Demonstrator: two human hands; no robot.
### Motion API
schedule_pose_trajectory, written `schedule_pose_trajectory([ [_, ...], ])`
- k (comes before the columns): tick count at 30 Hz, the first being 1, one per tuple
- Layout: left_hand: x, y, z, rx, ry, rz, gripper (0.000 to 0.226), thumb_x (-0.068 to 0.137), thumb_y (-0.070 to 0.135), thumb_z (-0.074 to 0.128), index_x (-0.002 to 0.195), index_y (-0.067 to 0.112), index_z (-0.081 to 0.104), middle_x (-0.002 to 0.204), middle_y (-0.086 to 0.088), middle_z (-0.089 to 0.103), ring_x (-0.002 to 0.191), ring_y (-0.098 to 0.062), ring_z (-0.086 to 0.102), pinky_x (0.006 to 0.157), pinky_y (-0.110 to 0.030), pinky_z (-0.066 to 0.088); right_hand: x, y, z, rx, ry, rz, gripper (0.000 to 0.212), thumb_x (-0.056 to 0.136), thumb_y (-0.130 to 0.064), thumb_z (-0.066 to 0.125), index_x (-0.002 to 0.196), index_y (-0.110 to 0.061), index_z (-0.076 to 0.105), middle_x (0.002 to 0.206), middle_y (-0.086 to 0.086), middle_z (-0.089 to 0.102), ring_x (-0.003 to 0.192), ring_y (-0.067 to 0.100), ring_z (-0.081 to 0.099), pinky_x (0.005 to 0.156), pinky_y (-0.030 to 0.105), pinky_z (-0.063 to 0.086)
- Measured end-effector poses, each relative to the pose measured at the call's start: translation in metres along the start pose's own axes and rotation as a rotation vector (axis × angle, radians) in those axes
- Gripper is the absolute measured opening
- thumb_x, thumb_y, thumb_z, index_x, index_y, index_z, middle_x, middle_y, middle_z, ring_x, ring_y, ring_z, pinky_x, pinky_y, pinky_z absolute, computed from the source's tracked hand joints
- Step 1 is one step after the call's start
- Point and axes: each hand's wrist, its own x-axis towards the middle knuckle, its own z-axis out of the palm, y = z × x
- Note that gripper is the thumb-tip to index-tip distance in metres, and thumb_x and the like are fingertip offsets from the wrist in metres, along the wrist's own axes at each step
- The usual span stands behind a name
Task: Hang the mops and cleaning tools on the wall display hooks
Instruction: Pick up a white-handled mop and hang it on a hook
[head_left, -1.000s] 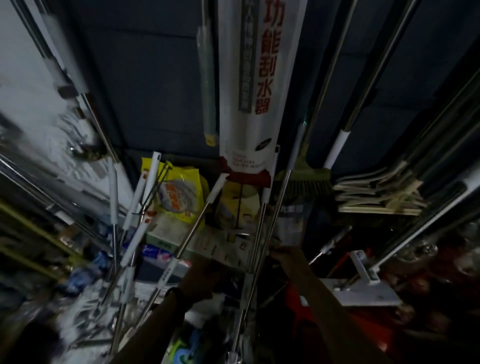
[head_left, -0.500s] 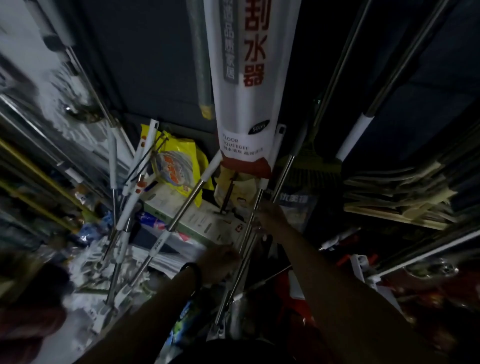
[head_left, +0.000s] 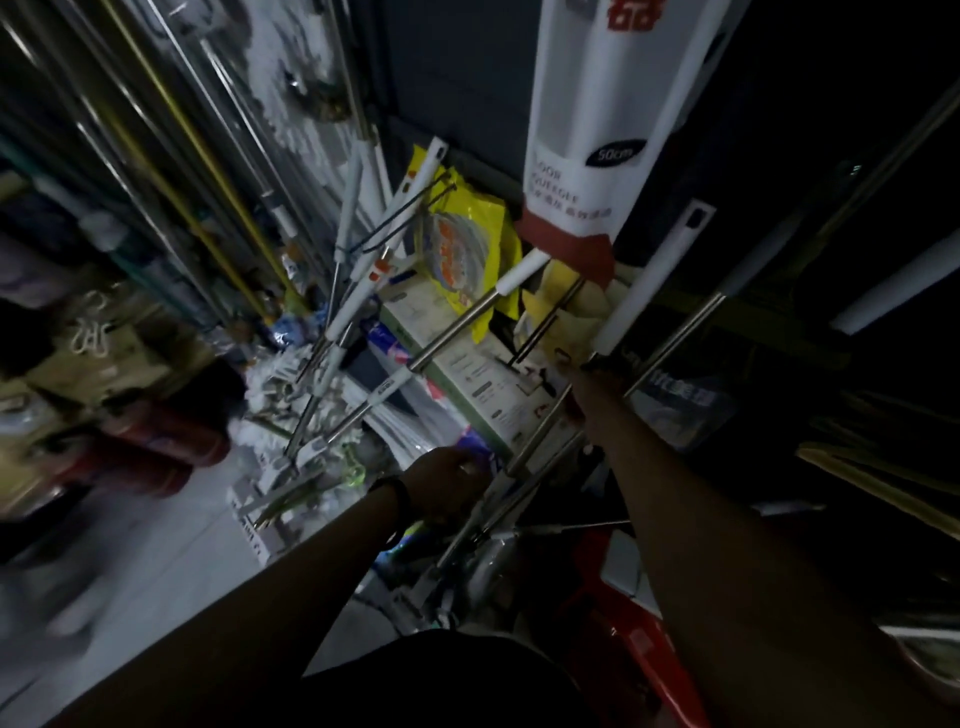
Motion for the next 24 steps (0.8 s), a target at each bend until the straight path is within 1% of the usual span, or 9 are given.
schedule_pose_trajectory([
  [3,0.001,-0.025,0.002,-0.150,0.021,-0.075,0.020,0.102,0.012,0.056,0.114,0.003,0.069,0.085,-0.012,0.068,0.058,-0.016,0.060,0.045,-0.020,0.049,0.010,0.022,0.012,-0.225,0.164,-0.169,0.118,0.082,-0.073,0.076,0.170,-0.022,0.016,0.175,0.008,0.016,0.150,0.032,0.037,0.114,0.047,0.039],
  [6,0.000,-0.053,0.004,-0.183,0.034,-0.123,0.018,0.102,0.025,0.059,0.106,0.013,0.071,0.095,-0.008,0.077,0.065,-0.016,0.070,0.047,-0.020,0.052,0.009,0.062,0.028,-0.261,0.273,-0.236,0.100,0.088,-0.071,0.068,0.164,-0.016,0.033,0.164,0.012,0.041,0.146,0.036,0.045,0.117,0.051,0.041],
  [9,0.001,-0.081,0.007,-0.271,0.044,-0.171,0.025,0.100,0.033,0.060,0.105,0.011,0.072,0.108,-0.015,0.078,0.073,-0.021,0.071,0.054,-0.024,0.056,0.003,0.117,0.042,-0.171,0.274,-0.255,0.087,0.080,-0.086,0.057,0.136,-0.020,0.065,0.127,0.009,0.070,0.117,0.034,0.066,0.095,0.045,0.055],
  [11,-0.001,-0.099,0.007,-0.297,0.041,-0.195,0.026,0.101,0.035,0.059,0.102,0.011,0.070,0.113,-0.022,0.075,0.077,-0.026,0.069,0.060,-0.029,0.057,-0.044,0.130,0.057,-0.133,0.175,-0.292,0.059,0.096,-0.056,0.065,0.137,-0.014,0.064,0.122,0.004,0.067,0.113,0.024,0.063,0.090,0.033,0.051],
  [13,-0.007,-0.119,0.006,-0.296,0.025,-0.219,0.024,0.102,0.035,0.059,0.109,0.013,0.068,0.115,-0.020,0.075,0.082,-0.030,0.072,0.058,-0.030,0.059,-0.078,0.147,0.071,-0.050,0.062,-0.274,0.041,0.099,-0.036,0.072,0.133,-0.015,0.065,0.121,0.004,0.067,0.107,0.020,0.063,0.095,0.038,0.053],
  [15,-0.012,-0.139,0.003,-0.280,0.017,-0.245,0.026,0.102,0.033,0.060,0.113,0.012,0.069,0.113,-0.017,0.077,0.086,-0.034,0.075,0.063,-0.036,0.062,-0.094,0.169,0.090,-0.041,-0.005,-0.169,0.021,0.094,-0.033,0.078,0.109,-0.020,0.070,0.115,0.009,0.072,0.101,0.025,0.068,0.098,0.049,0.056],
  [18,-0.027,-0.169,-0.002,-0.259,-0.009,-0.271,0.027,0.101,0.033,0.058,0.105,0.010,0.072,0.113,-0.019,0.076,0.078,-0.028,0.072,0.065,-0.038,0.060,-0.081,0.223,0.117,-0.148,-0.013,-0.067,0.044,0.075,-0.058,0.086,0.100,-0.025,0.071,0.115,0.006,0.075,0.107,0.029,0.071,0.098,0.054,0.058],
  [21,-0.044,-0.209,-0.009,-0.225,-0.003,-0.261,0.036,0.100,0.033,0.058,0.109,0.003,0.074,0.111,-0.024,0.075,0.082,-0.035,0.072,0.058,-0.029,0.053,-0.035,0.301,0.142,-0.334,-0.022,-0.073,0.087,0.059,-0.092,0.074,0.123,-0.034,0.073,0.125,-0.009,0.073,0.120,0.023,0.068,0.105,0.047,0.055],
  [24,-0.067,-0.251,-0.012,-0.300,-0.016,-0.300,0.033,0.101,0.035,0.058,0.112,0.008,0.073,0.112,-0.022,0.075,0.081,-0.033,0.072,0.055,-0.027,0.052,-0.046,0.340,0.159,-0.392,-0.008,-0.171,0.069,0.064,-0.086,0.078,0.123,-0.050,0.070,0.121,-0.019,0.074,0.116,0.012,0.070,0.102,0.041,0.056],
])
